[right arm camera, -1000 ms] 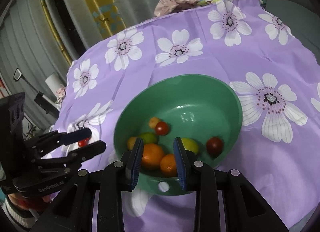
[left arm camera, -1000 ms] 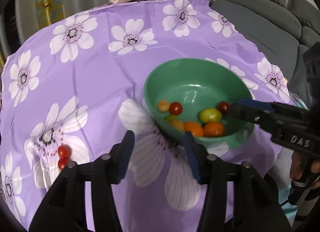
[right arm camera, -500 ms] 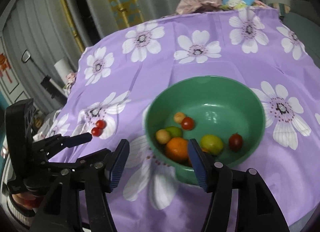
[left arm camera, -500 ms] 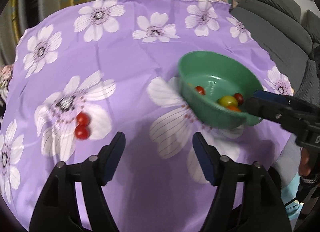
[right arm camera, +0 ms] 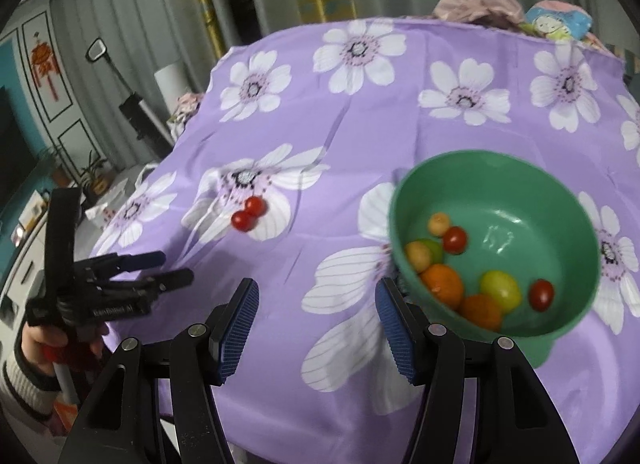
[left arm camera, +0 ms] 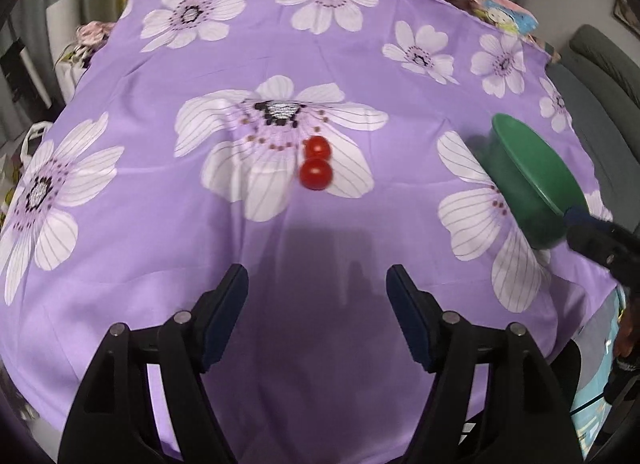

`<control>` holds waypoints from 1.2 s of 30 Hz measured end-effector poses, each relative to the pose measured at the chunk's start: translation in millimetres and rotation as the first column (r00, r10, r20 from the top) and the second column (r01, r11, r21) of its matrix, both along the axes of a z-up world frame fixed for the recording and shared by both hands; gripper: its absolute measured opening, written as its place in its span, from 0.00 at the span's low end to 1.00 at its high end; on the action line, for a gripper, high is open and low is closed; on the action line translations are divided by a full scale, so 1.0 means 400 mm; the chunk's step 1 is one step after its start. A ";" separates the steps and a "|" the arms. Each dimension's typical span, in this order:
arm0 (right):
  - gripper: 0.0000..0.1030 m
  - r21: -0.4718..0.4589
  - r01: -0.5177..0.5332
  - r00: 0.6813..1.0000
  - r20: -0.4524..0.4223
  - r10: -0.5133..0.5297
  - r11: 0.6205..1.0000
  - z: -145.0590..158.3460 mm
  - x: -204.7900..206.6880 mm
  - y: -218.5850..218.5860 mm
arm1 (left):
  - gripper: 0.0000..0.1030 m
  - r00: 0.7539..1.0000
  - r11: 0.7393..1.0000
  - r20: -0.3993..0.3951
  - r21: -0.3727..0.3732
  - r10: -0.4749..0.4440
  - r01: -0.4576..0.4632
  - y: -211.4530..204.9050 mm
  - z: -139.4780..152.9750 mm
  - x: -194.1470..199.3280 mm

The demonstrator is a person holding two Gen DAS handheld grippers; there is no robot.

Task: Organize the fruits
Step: 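Move both open tools to the last two cherry tomatoes on the cloth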

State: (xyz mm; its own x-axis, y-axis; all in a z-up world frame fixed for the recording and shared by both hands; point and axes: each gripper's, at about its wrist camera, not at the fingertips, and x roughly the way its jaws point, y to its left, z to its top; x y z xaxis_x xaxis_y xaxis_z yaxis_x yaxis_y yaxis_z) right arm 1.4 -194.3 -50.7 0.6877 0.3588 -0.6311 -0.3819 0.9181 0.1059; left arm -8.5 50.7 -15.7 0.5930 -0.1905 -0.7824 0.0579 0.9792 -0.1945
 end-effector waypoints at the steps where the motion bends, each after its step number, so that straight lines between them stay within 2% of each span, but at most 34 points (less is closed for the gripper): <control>1: 0.59 0.000 -0.009 1.000 -0.013 0.009 1.000 -0.007 0.006 0.009 | 0.69 1.000 1.000 0.001 -0.004 0.003 -0.003 0.004 -0.001 -0.002; 9: 0.59 -0.027 -0.072 0.995 -0.066 0.070 0.997 -0.037 0.040 0.094 | 0.69 1.000 1.000 0.010 -0.017 -0.019 0.019 0.013 -0.006 0.011; 12: 0.59 -0.001 -0.074 0.994 -0.080 0.074 0.997 -0.038 0.062 0.110 | 0.65 0.999 0.999 0.005 -0.023 -0.039 0.039 0.021 -0.007 0.024; 22: 0.59 0.064 -0.072 0.991 -0.106 0.079 0.995 -0.020 0.142 0.138 | 0.63 0.995 0.995 0.009 0.027 -0.097 0.097 0.005 0.014 0.099; 28: 0.59 0.065 -0.063 0.992 -0.110 0.069 0.996 -0.017 0.179 0.143 | 0.63 0.991 0.991 -0.023 0.028 -0.131 0.132 -0.006 0.011 0.153; 33: 0.59 0.070 -0.055 0.991 -0.116 0.063 0.996 -0.020 0.205 0.141 | 0.61 0.986 0.989 -0.084 0.000 -0.147 0.148 -0.009 0.000 0.199; 36: 0.59 0.082 -0.050 0.991 -0.122 0.060 0.995 -0.023 0.215 0.136 | 0.60 0.982 0.986 -0.093 0.013 -0.165 0.167 -0.020 -0.002 0.218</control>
